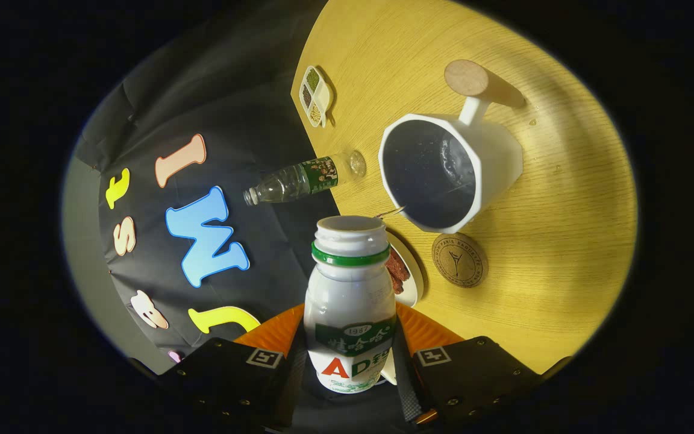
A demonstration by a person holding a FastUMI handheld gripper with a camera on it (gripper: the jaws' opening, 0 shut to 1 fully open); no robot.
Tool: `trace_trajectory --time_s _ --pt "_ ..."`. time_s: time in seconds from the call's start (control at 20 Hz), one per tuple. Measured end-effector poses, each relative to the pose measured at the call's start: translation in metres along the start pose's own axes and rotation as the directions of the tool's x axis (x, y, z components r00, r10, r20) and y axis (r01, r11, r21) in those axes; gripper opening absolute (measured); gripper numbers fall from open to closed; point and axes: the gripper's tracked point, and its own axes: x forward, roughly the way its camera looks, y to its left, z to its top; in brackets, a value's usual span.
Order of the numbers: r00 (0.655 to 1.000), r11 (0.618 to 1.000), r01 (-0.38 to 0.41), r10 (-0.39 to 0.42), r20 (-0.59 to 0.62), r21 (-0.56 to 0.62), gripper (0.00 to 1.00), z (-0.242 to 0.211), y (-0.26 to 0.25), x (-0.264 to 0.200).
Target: Take the bottle from table, then pour the juice into the cup, finally place the bottle on the coaster
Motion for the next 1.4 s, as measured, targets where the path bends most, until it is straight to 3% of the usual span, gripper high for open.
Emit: trace_trajectory --time_s 1.4 --pt "1.000 1.000 -0.021 0.021 0.014 0.000 0.66 0.0009 0.0110 0.0017"
